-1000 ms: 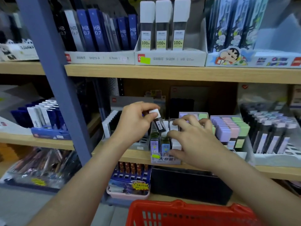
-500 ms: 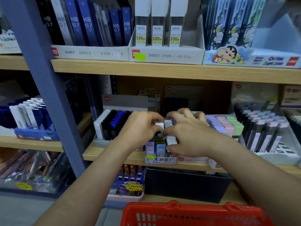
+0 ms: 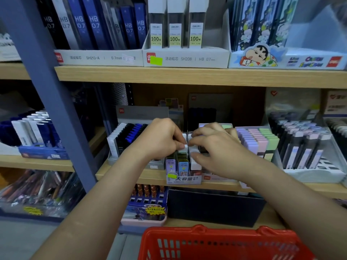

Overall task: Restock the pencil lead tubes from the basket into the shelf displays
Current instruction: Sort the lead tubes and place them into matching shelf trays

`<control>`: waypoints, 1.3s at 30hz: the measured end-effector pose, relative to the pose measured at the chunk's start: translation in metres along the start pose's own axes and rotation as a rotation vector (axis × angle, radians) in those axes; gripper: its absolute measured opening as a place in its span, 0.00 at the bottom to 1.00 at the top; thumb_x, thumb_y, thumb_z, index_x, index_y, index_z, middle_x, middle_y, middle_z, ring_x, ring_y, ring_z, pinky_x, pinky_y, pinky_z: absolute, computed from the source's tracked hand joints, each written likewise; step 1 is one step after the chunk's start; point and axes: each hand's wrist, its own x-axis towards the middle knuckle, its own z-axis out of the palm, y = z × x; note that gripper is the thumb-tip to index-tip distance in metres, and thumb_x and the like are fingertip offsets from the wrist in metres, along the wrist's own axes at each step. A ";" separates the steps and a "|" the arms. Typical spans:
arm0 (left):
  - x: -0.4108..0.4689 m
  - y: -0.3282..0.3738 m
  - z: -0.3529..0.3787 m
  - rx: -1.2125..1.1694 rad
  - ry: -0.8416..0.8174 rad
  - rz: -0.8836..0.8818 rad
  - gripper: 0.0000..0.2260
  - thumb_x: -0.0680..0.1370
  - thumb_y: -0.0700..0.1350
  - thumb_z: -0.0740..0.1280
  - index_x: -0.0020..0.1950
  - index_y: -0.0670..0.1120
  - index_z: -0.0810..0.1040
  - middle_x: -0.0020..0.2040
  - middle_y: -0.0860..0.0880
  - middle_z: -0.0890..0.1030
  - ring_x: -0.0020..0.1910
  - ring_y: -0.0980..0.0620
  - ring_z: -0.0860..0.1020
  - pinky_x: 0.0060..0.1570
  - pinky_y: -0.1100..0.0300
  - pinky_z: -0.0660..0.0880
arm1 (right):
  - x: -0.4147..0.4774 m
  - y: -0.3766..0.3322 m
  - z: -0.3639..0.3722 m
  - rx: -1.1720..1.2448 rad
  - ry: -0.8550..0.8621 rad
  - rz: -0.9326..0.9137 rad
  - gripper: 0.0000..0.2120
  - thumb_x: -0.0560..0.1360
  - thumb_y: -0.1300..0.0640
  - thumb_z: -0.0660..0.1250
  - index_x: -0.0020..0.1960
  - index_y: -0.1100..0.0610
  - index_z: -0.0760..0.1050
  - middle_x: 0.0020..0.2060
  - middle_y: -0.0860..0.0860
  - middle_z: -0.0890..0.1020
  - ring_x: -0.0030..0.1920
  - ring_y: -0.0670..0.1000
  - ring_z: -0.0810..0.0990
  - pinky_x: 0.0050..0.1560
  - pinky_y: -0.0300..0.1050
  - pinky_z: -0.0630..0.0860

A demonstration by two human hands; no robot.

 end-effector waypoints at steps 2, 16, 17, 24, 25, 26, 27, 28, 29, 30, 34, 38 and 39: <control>0.001 0.000 0.001 -0.022 -0.002 -0.021 0.03 0.73 0.44 0.74 0.46 0.50 0.86 0.37 0.60 0.79 0.38 0.64 0.76 0.40 0.70 0.70 | 0.005 -0.004 0.003 0.030 0.086 0.019 0.12 0.81 0.48 0.59 0.62 0.42 0.76 0.61 0.43 0.77 0.65 0.49 0.66 0.53 0.51 0.60; -0.034 -0.036 0.011 -0.103 -0.102 -0.057 0.24 0.66 0.54 0.78 0.61 0.57 0.79 0.55 0.57 0.80 0.53 0.60 0.76 0.56 0.58 0.77 | 0.050 -0.010 0.001 0.206 -0.075 0.100 0.08 0.75 0.55 0.72 0.54 0.53 0.82 0.50 0.51 0.83 0.51 0.52 0.81 0.53 0.50 0.79; -0.034 -0.036 0.013 -0.102 -0.064 -0.063 0.22 0.66 0.53 0.78 0.59 0.58 0.80 0.51 0.56 0.81 0.50 0.59 0.77 0.53 0.56 0.78 | 0.050 -0.010 0.003 0.187 -0.094 0.085 0.10 0.75 0.55 0.72 0.56 0.53 0.82 0.51 0.51 0.83 0.51 0.52 0.81 0.53 0.50 0.79; -0.031 -0.035 0.009 -0.215 -0.026 -0.111 0.21 0.65 0.51 0.80 0.56 0.59 0.80 0.46 0.53 0.80 0.46 0.56 0.77 0.49 0.57 0.78 | 0.050 -0.006 0.003 0.240 -0.036 0.112 0.12 0.78 0.54 0.68 0.60 0.54 0.81 0.56 0.53 0.83 0.54 0.54 0.81 0.54 0.50 0.79; -0.031 -0.035 0.009 -0.213 -0.039 -0.114 0.22 0.65 0.50 0.80 0.57 0.58 0.79 0.47 0.55 0.80 0.48 0.59 0.76 0.49 0.61 0.78 | 0.051 -0.006 0.001 0.270 -0.001 0.122 0.11 0.78 0.55 0.67 0.59 0.54 0.81 0.55 0.53 0.83 0.53 0.53 0.80 0.54 0.50 0.79; -0.031 -0.036 0.010 -0.220 -0.052 -0.121 0.23 0.65 0.49 0.80 0.58 0.57 0.79 0.48 0.57 0.79 0.49 0.61 0.76 0.50 0.63 0.77 | 0.052 -0.005 -0.001 0.298 0.031 0.129 0.11 0.79 0.55 0.67 0.59 0.54 0.81 0.54 0.53 0.83 0.53 0.53 0.80 0.54 0.51 0.79; -0.031 -0.036 0.011 -0.230 -0.062 -0.131 0.23 0.65 0.49 0.80 0.58 0.57 0.79 0.48 0.58 0.78 0.49 0.62 0.75 0.51 0.64 0.77 | 0.053 -0.005 -0.002 0.318 0.049 0.132 0.11 0.79 0.56 0.67 0.59 0.55 0.81 0.53 0.53 0.83 0.53 0.53 0.80 0.54 0.51 0.79; -0.031 -0.036 0.011 -0.237 -0.070 -0.140 0.23 0.65 0.49 0.80 0.57 0.58 0.78 0.48 0.58 0.78 0.50 0.62 0.75 0.51 0.64 0.77 | 0.053 -0.005 -0.001 0.325 0.047 0.130 0.11 0.78 0.56 0.67 0.59 0.55 0.81 0.53 0.52 0.83 0.53 0.52 0.80 0.54 0.50 0.79; -0.031 -0.036 0.011 -0.237 -0.075 -0.147 0.22 0.65 0.49 0.80 0.56 0.58 0.78 0.48 0.58 0.78 0.50 0.61 0.75 0.52 0.63 0.77 | 0.052 -0.006 0.000 0.323 0.032 0.129 0.10 0.78 0.56 0.68 0.59 0.54 0.81 0.52 0.52 0.83 0.53 0.52 0.80 0.54 0.49 0.78; -0.030 -0.037 0.010 -0.236 -0.076 -0.151 0.22 0.65 0.49 0.80 0.55 0.59 0.78 0.48 0.57 0.78 0.50 0.60 0.76 0.52 0.62 0.77 | 0.051 -0.006 0.002 0.319 0.019 0.129 0.10 0.77 0.56 0.69 0.58 0.54 0.81 0.51 0.52 0.83 0.52 0.52 0.80 0.53 0.47 0.78; -0.031 -0.040 0.011 -0.287 -0.092 -0.161 0.24 0.64 0.48 0.81 0.56 0.56 0.77 0.48 0.55 0.77 0.50 0.57 0.77 0.53 0.61 0.78 | 0.051 -0.006 0.001 0.367 0.103 0.171 0.08 0.77 0.56 0.69 0.55 0.54 0.81 0.49 0.51 0.83 0.51 0.51 0.80 0.51 0.46 0.77; -0.032 -0.046 0.010 -0.334 -0.096 -0.173 0.24 0.64 0.47 0.81 0.57 0.53 0.77 0.49 0.53 0.79 0.51 0.55 0.78 0.53 0.60 0.78 | 0.057 -0.011 -0.001 0.389 0.148 0.192 0.08 0.77 0.56 0.69 0.55 0.55 0.82 0.50 0.52 0.83 0.52 0.52 0.81 0.53 0.47 0.78; -0.033 -0.047 0.009 -0.354 -0.097 -0.172 0.24 0.63 0.47 0.81 0.56 0.52 0.77 0.50 0.53 0.79 0.51 0.55 0.78 0.53 0.60 0.79 | 0.058 -0.013 0.003 0.384 0.124 0.190 0.08 0.77 0.56 0.69 0.55 0.55 0.82 0.50 0.52 0.83 0.52 0.52 0.81 0.54 0.48 0.78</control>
